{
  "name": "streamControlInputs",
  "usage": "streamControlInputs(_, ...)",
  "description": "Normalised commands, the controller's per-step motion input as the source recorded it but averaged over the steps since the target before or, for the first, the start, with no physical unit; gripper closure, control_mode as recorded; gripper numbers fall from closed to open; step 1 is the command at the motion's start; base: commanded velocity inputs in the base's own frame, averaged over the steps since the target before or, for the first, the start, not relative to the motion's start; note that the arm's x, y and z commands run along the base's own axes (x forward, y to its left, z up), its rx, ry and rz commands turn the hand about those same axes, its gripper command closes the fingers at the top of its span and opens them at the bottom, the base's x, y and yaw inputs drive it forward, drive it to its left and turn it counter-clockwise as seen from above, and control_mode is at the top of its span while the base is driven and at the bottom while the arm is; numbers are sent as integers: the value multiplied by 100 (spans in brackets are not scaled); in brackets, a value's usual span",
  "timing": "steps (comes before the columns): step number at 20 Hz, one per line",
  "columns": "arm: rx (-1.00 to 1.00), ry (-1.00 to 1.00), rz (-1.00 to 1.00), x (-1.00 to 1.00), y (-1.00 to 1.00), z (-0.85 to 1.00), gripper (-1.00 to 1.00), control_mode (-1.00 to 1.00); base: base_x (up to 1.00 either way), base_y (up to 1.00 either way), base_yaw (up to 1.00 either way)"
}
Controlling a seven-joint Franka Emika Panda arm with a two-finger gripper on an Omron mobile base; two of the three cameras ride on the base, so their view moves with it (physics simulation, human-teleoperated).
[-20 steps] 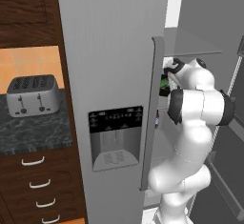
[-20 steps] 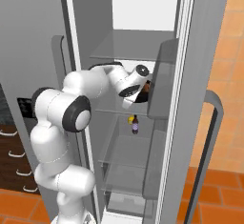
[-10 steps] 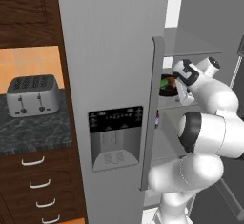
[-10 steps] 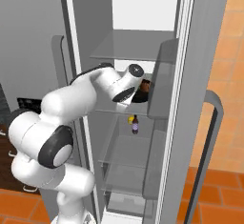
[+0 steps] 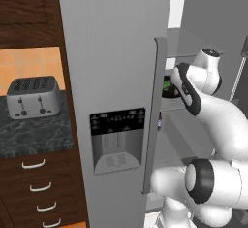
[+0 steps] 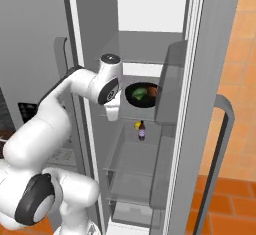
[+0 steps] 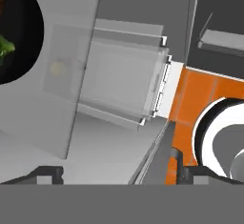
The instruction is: Pick the chicken drumstick and broccoli from their plates and place them in the bowl. Then put the bowl in the fridge.
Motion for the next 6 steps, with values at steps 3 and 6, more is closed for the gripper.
streamControlInputs(3,-28,-19,25,-100,25,-19,-100,-100,0,0,0)
streamControlInputs(6,-24,-23,25,-100,15,-25,-100,-100,0,0,0)
